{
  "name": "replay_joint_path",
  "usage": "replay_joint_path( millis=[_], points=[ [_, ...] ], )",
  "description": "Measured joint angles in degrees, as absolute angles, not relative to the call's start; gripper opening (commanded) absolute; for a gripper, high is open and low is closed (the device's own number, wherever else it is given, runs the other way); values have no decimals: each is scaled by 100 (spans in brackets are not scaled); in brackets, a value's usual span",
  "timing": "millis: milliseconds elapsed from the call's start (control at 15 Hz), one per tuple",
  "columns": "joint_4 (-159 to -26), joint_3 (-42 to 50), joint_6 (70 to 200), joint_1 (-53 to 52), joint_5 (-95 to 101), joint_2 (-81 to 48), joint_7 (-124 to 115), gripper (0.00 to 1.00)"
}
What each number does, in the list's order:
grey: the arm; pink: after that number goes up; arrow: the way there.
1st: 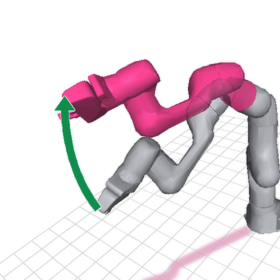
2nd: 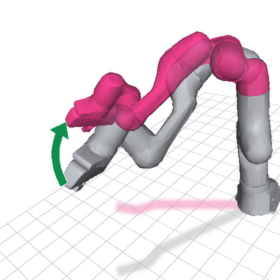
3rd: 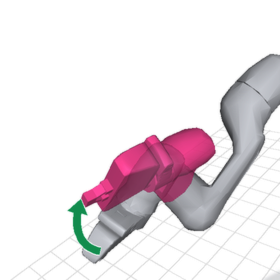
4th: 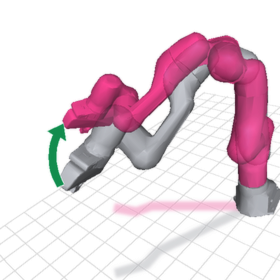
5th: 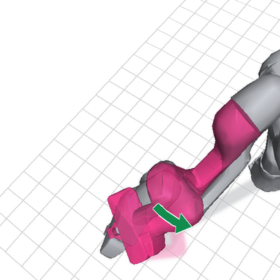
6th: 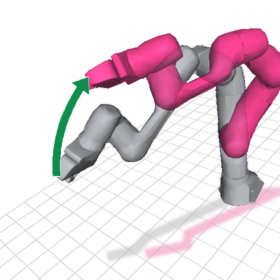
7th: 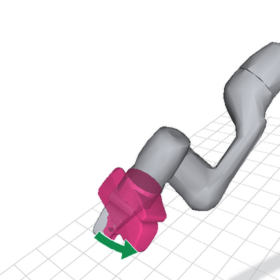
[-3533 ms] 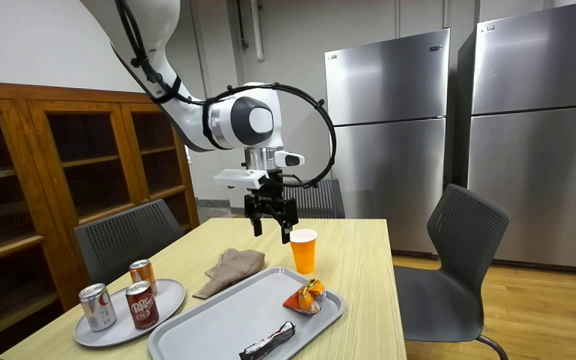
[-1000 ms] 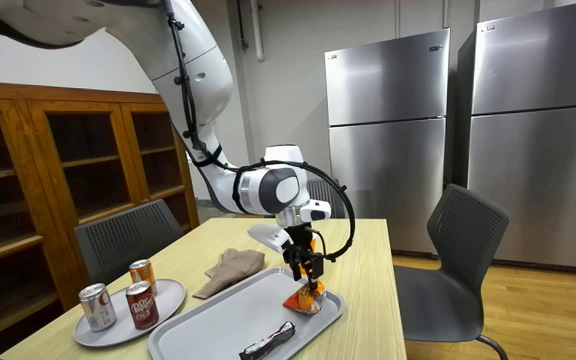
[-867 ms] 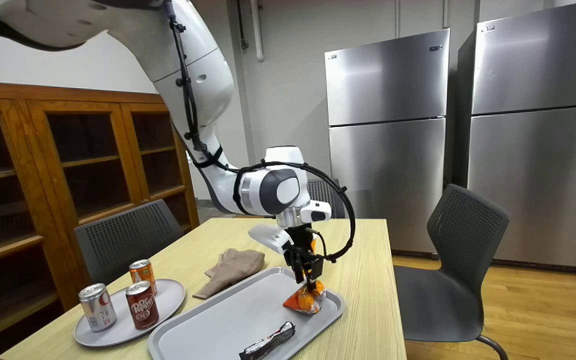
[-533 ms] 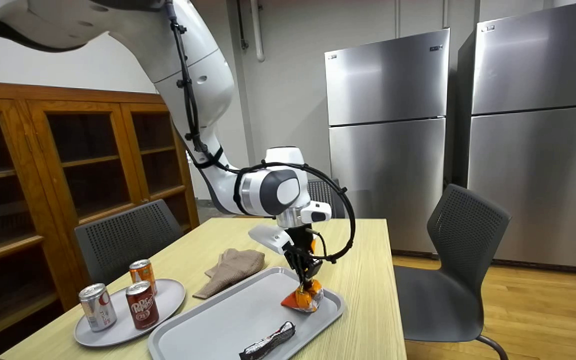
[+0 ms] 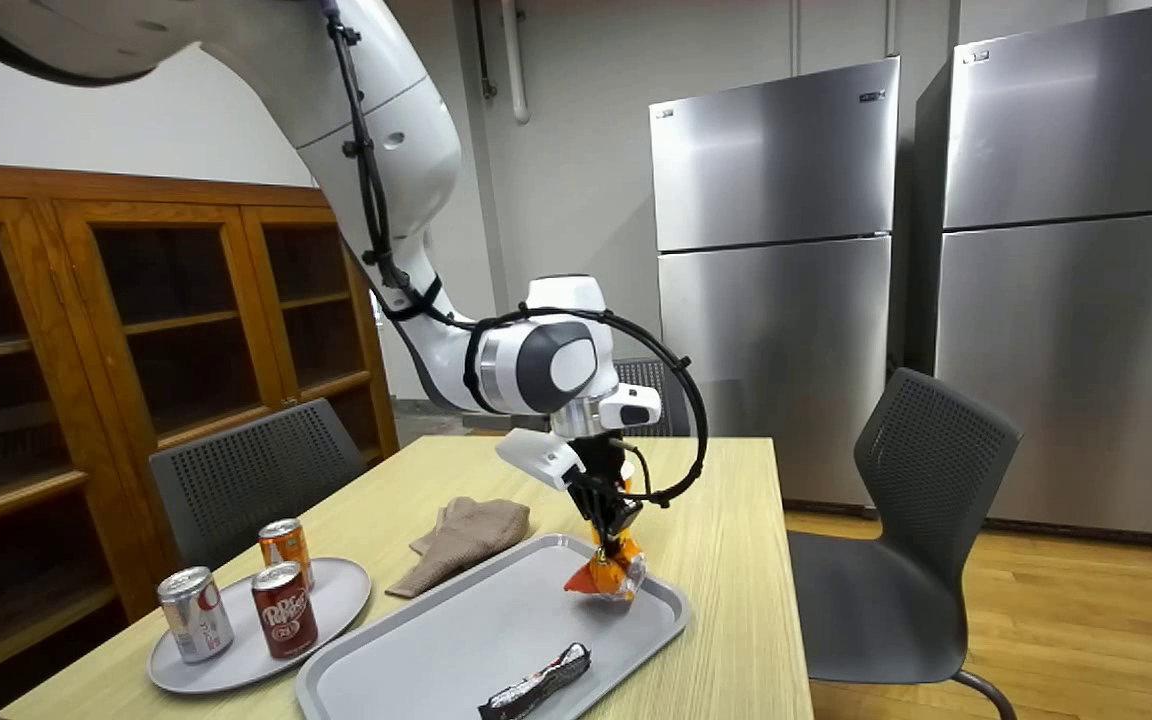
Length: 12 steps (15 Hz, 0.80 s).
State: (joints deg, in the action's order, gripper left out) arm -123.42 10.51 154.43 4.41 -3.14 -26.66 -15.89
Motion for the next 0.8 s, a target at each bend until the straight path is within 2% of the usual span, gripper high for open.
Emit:
replay_joint_path(
  millis=[800],
  points=[
    [-12127,1106,15436,885,-475,-2144,-1442,0]
  ],
)
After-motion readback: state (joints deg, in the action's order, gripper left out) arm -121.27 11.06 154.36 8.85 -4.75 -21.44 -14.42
